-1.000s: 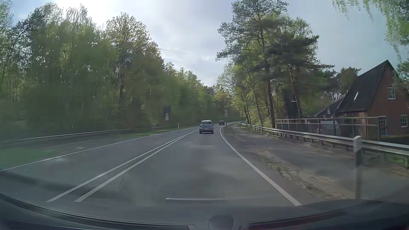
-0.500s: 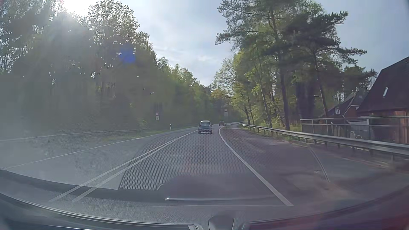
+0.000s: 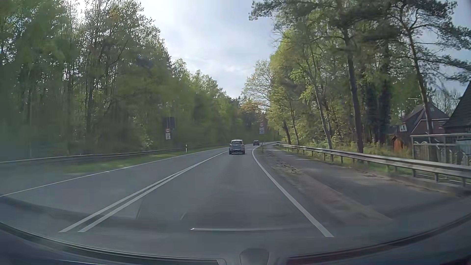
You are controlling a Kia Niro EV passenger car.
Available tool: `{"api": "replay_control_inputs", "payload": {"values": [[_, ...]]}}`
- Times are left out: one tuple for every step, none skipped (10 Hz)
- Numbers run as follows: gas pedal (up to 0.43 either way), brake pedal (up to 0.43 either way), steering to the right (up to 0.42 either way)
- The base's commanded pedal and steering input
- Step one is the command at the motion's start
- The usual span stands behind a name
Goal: Follow the waypoints while adhering to traffic rules and regulations
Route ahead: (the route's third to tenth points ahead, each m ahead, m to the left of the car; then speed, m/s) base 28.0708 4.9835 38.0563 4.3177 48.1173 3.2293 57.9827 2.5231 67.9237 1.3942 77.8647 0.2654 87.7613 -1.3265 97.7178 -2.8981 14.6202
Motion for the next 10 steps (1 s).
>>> {"api": "replay_control_inputs", "payload": {"values": [[0.098, 0.0, 0.002], [0.098, 0.0, 0.002], [0.098, 0.0, 0.002], [0.098, 0.0, 0.002], [0.098, 0.0, 0.003], [0.098, 0.0, 0.003], [0.098, 0.0, 0.003], [0.098, 0.0, 0.003], [0.098, 0.0, 0.003], [0.098, 0.0, 0.003]]}}
